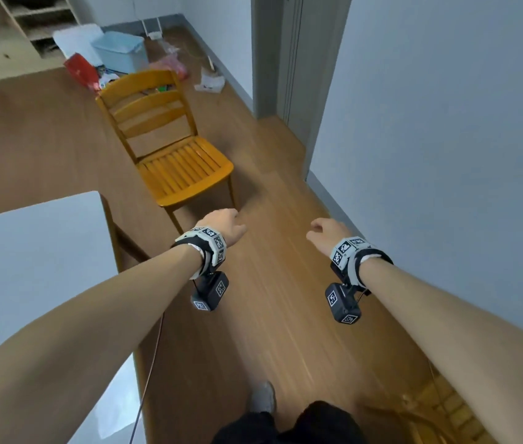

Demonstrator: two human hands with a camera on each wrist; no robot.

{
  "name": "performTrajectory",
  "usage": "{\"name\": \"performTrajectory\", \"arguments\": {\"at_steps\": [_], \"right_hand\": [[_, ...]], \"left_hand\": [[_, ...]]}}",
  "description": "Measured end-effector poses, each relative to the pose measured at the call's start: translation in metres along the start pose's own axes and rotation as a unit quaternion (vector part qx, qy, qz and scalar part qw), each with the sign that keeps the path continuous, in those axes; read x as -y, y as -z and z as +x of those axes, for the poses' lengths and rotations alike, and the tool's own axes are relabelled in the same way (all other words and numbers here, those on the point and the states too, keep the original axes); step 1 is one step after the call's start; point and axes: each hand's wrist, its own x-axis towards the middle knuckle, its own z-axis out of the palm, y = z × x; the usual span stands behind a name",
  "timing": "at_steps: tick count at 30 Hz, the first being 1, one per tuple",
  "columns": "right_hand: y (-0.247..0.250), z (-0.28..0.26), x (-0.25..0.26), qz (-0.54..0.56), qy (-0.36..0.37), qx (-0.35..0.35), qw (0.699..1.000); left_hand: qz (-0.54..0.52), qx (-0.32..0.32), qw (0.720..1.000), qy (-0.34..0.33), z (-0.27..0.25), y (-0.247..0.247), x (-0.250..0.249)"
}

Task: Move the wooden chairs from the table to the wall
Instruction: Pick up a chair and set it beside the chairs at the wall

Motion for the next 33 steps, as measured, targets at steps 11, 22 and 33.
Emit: {"name": "performTrajectory", "arguments": {"at_steps": [11,22,33], "right_hand": [[0.002,0.204,0.153,-0.077,0.081,0.058,0.992],[0.055,0.483,0.310,-0.119,0.138,0.090,0.979],[0.060,0.690,0.468,-0.159,0.233,0.111,0.953]], "left_hand": [[-0.023,0.005,0.995,0.101,0.178,0.091,0.083],[-0.036,-0.010,0.989,0.145,0.437,0.230,0.130],[-0.091,-0.033,0.972,0.216,0.642,0.299,0.209]]}}
